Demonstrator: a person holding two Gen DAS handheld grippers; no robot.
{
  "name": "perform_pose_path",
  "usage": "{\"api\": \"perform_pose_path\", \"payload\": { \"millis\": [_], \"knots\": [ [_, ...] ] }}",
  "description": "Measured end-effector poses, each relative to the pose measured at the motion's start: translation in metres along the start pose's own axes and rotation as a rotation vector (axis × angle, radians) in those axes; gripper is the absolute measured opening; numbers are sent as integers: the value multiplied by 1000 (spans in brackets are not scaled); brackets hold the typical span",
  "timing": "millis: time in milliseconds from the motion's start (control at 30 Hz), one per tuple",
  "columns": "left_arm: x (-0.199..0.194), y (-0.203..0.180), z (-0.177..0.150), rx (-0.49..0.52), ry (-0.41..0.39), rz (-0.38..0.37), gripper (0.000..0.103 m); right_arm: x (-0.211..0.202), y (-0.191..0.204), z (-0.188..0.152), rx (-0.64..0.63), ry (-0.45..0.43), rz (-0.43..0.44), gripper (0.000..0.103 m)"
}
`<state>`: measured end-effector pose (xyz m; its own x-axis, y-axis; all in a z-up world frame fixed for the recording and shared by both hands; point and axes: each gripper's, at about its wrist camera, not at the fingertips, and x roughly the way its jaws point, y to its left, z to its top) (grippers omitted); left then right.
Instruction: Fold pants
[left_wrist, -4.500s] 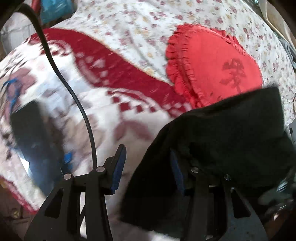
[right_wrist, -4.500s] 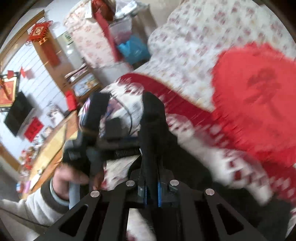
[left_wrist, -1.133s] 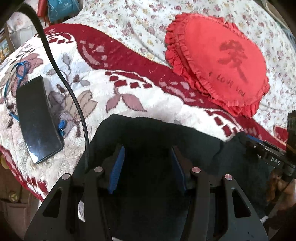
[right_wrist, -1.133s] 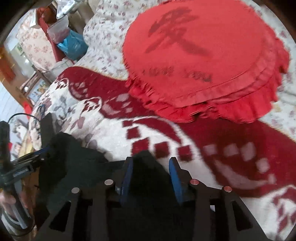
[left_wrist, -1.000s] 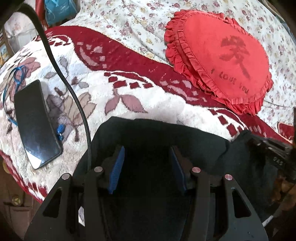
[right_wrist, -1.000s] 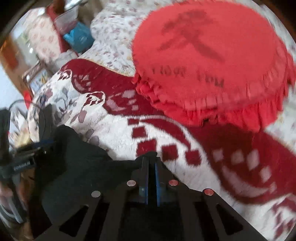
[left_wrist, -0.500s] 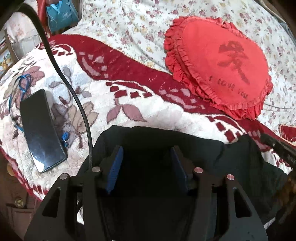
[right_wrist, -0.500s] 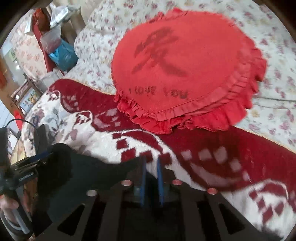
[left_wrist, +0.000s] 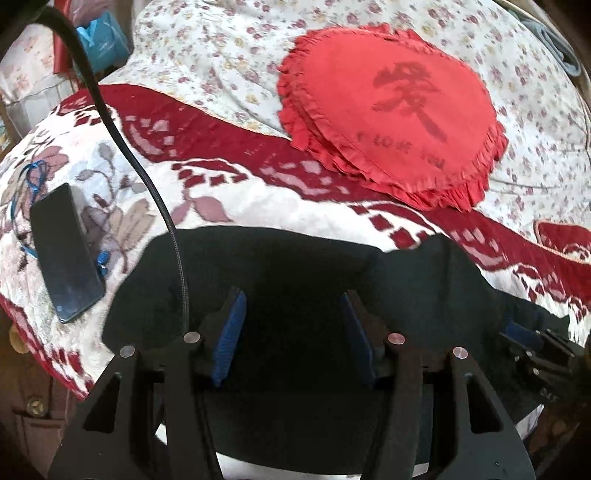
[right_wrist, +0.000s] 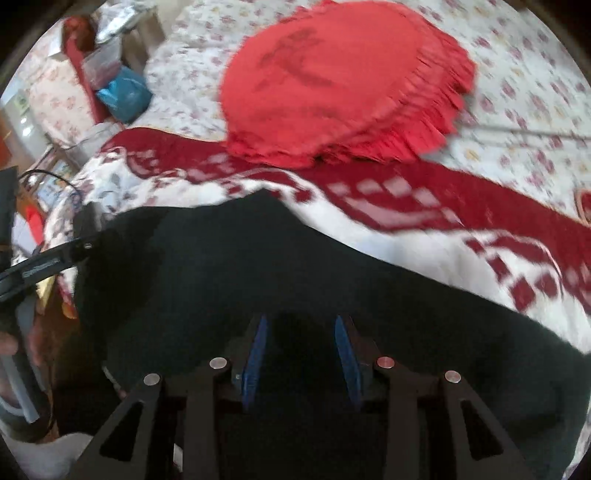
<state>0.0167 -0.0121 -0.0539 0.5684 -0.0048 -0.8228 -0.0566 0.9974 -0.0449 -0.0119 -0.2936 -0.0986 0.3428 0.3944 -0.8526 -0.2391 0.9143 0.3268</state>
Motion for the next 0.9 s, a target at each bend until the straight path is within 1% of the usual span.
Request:
{"api": "perform_pose_path", "payload": {
  "millis": [100, 200, 267, 367, 467, 533, 633, 733, 867, 900],
  "knots": [
    [10, -9, -1, 11, 20, 1, 54, 4, -17, 3, 27, -16, -10, 37],
    [26, -13, -1, 16, 53, 11, 54, 9, -23, 12, 28, -42, -27, 37],
    [39, -15, -1, 18, 78, 26, 54, 14, -26, 17, 34, -51, -20, 37],
    [45, -17, 0, 18, 80, 38, 54, 16, -26, 25, 21, -46, -24, 37],
    [42, -18, 1, 22, 78, 41, 54, 9, -28, 27, 31, -38, -22, 37],
    [37, -19, 1, 24, 73, 27, 54, -2, -29, 22, 34, -40, -38, 37],
    [28, -22, 0, 35, 60, 18, 54, -25, -32, 7, 29, -58, -47, 37],
    [18, -29, -3, 43, 48, 0, 54, -50, -42, -19, 62, -82, -55, 38],
    [11, -42, -9, 64, 50, -26, 54, -62, -63, -45, 103, -67, -58, 41],
    [10, -47, -12, 73, 54, -32, 54, -60, -72, -51, 110, -53, -86, 41]
  ]
}}
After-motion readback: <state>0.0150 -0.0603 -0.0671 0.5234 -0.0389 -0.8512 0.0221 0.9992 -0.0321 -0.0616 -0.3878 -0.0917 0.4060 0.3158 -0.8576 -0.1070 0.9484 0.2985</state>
